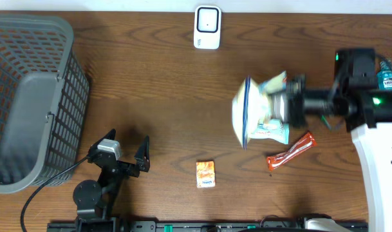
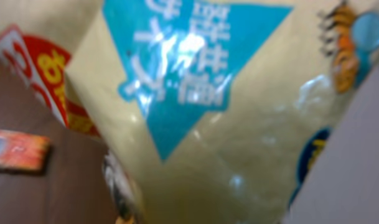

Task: Scan the item barcode
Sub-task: 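Hold the snack bag up to the white scanner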

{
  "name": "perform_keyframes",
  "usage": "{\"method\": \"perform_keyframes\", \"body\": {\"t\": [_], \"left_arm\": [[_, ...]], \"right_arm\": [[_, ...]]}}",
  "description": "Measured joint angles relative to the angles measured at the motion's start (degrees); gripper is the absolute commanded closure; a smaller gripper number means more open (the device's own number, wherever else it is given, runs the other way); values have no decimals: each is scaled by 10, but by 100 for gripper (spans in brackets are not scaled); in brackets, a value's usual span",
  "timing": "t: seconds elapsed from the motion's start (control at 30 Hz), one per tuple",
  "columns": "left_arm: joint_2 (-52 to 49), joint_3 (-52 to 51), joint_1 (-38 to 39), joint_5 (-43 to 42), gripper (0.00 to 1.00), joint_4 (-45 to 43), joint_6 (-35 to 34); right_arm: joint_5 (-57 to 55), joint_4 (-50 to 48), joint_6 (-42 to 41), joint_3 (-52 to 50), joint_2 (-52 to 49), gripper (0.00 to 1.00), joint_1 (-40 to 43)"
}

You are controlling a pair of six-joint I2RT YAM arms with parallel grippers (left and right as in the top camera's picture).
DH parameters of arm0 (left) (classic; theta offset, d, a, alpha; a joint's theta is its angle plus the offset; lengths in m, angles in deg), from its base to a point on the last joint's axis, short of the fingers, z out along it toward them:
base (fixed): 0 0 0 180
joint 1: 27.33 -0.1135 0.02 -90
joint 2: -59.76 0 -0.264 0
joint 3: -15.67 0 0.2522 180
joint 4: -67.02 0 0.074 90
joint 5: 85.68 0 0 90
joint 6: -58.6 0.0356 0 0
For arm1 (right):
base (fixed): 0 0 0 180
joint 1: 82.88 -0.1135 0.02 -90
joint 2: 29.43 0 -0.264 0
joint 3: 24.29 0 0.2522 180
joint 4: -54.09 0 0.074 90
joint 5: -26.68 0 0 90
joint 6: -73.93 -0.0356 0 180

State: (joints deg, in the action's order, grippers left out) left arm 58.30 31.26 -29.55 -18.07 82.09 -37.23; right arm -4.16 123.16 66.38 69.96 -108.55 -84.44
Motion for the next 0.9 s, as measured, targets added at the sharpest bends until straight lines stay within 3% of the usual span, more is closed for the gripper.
{"method": "perform_keyframes", "body": {"t": [0.13,0.27,0.43,0.63,0.9], "left_arm": [[0,0,0,0,2,1,0],[0,0,0,0,2,1,0],[0,0,0,0,2,0,0],[0,0,0,0,2,0,0],[0,0,0,0,2,0,0]], "right_arm": [[-47,-152,-282,0,-60,99,0],[-101,-236,-539,0,-127,99,-4],[-211,-293,-759,0,-206,99,-43],[-324,-294,-896,35,-287,99,-111],[-390,-205,-1002,293,-450,99,-135]]}}
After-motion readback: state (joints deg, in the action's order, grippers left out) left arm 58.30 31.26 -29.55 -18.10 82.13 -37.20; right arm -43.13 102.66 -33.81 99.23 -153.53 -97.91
